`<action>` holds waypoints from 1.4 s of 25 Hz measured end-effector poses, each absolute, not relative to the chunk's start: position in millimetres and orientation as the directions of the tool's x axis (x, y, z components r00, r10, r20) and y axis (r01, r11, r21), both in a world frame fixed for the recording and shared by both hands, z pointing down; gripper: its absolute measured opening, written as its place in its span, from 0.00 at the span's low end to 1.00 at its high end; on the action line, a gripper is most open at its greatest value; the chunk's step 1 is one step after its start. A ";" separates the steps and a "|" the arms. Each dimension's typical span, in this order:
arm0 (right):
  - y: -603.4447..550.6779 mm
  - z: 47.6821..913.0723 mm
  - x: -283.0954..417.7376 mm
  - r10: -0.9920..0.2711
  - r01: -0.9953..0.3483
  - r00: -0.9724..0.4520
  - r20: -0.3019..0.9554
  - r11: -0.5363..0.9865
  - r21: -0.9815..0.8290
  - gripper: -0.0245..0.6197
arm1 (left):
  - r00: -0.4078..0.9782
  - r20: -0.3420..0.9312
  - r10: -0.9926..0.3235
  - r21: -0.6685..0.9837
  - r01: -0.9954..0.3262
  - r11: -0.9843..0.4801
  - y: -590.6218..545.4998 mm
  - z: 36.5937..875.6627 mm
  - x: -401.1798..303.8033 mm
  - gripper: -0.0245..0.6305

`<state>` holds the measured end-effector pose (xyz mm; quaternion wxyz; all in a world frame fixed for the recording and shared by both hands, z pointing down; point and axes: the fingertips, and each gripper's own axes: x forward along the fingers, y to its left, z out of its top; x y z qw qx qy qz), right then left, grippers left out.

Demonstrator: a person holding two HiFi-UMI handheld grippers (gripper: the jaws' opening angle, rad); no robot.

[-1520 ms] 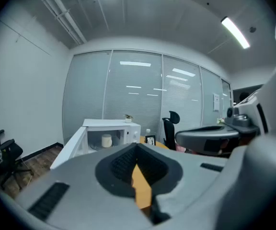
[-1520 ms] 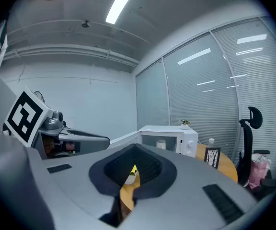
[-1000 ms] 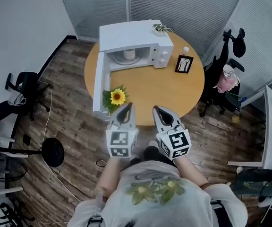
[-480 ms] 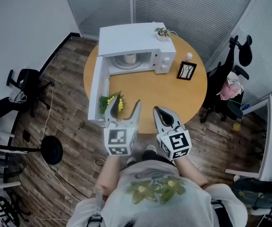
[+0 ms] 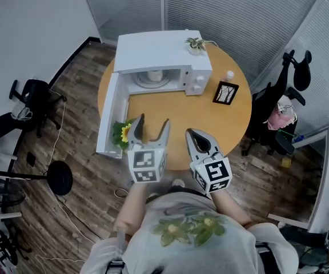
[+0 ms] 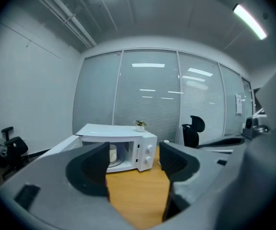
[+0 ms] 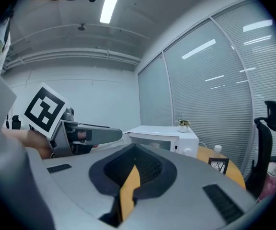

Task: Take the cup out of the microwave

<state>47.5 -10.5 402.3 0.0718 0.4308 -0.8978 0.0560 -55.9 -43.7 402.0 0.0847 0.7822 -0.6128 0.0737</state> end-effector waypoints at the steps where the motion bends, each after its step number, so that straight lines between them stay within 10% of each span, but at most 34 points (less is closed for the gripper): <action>1: -14.3 403.2 51.3 -0.763 -0.780 -0.621 0.178 0.625 -0.040 0.06 | 0.228 0.230 -0.946 0.053 -0.974 -0.222 -49.4 407.7 -53.3 0.51; 35: -147.7 450.2 57.9 -0.784 -0.837 -0.540 0.306 0.540 -0.094 0.06 | 0.151 0.526 -0.837 0.186 -0.981 -0.059 -266.2 557.3 -62.5 0.50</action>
